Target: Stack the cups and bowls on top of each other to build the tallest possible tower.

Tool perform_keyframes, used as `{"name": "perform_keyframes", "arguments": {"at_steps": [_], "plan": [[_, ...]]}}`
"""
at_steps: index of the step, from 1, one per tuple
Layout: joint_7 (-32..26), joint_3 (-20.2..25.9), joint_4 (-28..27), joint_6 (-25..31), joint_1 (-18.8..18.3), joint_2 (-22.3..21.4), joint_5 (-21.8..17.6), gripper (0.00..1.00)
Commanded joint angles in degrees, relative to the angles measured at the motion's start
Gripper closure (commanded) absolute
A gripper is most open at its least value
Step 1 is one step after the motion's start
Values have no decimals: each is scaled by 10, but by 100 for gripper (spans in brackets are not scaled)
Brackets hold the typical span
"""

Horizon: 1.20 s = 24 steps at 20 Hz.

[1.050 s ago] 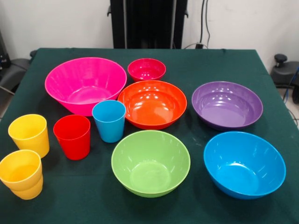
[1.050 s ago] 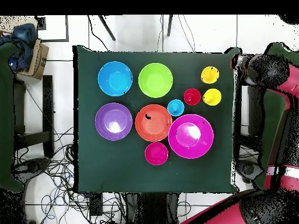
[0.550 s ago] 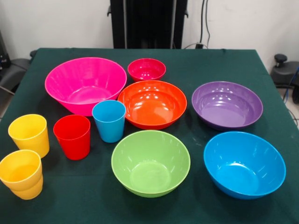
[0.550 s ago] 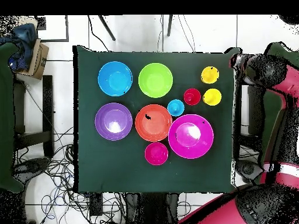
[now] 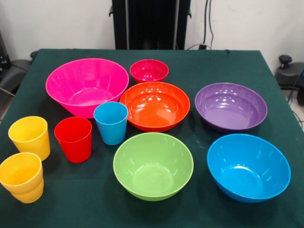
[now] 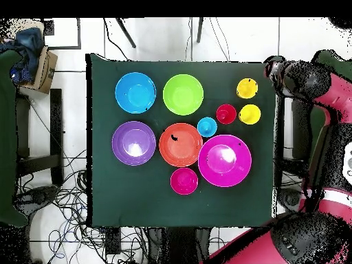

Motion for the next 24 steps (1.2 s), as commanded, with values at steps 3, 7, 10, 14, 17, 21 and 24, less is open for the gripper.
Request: {"name": "perform_keyframes", "arguments": {"at_steps": [3, 7, 10, 14, 17, 21, 24], "plan": [[-73, -27, 23, 39, 51, -17, -2, 0], [-66, -35, 31, 21, 60, -14, -8, 0], [-65, -41, 38, 4, 63, -11, -13, 0], [-70, -48, 40, -16, 64, -1, -20, 0], [-69, -52, 35, -22, 68, 4, -23, 0], [-65, -57, 32, -29, 75, 9, -27, 0], [-65, -60, 28, -35, 78, 14, -29, 0]]}}
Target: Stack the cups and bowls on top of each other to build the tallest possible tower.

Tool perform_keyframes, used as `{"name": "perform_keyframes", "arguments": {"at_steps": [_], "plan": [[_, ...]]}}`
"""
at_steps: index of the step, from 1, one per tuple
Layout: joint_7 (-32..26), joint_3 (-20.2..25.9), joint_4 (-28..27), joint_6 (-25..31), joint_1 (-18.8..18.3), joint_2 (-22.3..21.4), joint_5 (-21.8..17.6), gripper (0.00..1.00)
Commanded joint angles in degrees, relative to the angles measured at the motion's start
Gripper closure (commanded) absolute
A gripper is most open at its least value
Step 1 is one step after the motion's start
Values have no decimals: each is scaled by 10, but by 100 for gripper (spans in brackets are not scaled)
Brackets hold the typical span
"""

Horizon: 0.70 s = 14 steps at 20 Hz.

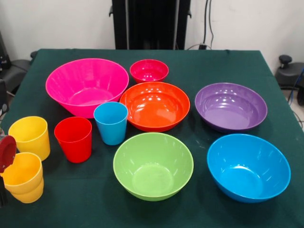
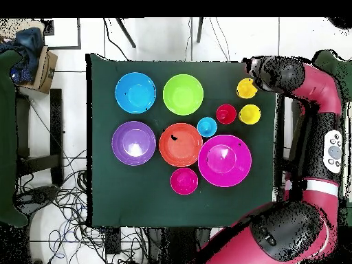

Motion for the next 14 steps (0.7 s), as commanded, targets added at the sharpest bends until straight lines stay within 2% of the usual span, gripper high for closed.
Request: {"name": "perform_keyframes", "arguments": {"at_steps": [1, 11, 13, 14], "plan": [[-66, -40, 26, -25, 29, 11, -32, 0], [-71, -44, 29, -27, 31, 11, -23, 0], [-86, -41, 44, -21, 25, 3, -16, 0], [-116, -37, 52, -12, 21, 0, -14, 0]]}}
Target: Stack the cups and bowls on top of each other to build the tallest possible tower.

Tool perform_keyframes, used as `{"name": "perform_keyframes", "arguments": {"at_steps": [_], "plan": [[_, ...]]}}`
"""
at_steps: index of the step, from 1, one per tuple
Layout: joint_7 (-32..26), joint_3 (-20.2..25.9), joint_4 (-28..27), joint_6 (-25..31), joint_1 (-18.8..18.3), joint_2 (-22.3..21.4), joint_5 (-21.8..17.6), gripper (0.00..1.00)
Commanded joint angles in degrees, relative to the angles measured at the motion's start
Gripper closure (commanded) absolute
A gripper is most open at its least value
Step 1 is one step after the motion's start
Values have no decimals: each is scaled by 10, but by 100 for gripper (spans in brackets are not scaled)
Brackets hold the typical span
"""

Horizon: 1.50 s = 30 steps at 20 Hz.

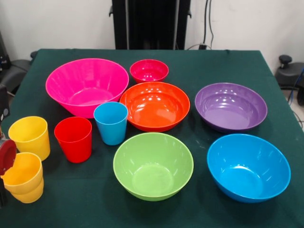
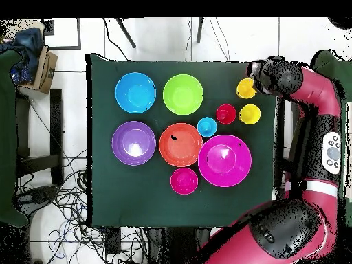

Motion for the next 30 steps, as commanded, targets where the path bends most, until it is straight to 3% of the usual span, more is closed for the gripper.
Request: {"name": "perform_keyframes", "arguments": {"at_steps": [1, 4, 7, 10, 18, 30], "plan": [[-138, -15, 57, 7, 18, -9, -13, 0], [-245, 4, 75, 37, 3, -12, -11, 0], [-269, 13, 85, 51, -5, -18, -3, 0], [-276, 19, 69, 83, -4, -21, 10, 0], [-287, 19, 71, 108, -5, -41, 35, 0], [-296, 13, 64, 105, -3, -37, 47, 0]]}}
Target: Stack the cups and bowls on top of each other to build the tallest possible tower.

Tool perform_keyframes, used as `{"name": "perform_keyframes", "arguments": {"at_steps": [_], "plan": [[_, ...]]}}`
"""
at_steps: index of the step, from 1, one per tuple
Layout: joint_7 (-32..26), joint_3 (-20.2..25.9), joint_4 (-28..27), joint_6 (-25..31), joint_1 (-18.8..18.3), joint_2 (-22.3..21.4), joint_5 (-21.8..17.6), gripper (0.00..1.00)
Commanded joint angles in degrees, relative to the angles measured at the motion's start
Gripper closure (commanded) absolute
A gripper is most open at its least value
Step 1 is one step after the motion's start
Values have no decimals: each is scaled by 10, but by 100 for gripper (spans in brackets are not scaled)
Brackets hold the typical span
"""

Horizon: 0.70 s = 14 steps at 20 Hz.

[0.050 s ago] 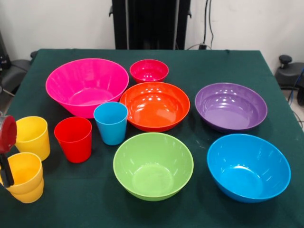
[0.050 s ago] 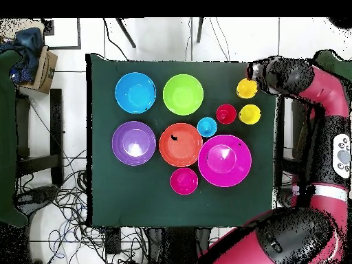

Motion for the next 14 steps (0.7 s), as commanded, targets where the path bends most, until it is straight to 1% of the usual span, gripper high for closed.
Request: {"name": "perform_keyframes", "arguments": {"at_steps": [1, 5, 10, 14], "plan": [[-193, 11, 28, 59, 9, 1, -2, 0], [-207, 16, 24, 56, 10, 5, 0, 0], [-222, 18, 41, 57, 4, -3, 6, 0], [-228, 21, 44, 57, 2, -4, 8, 0]]}}
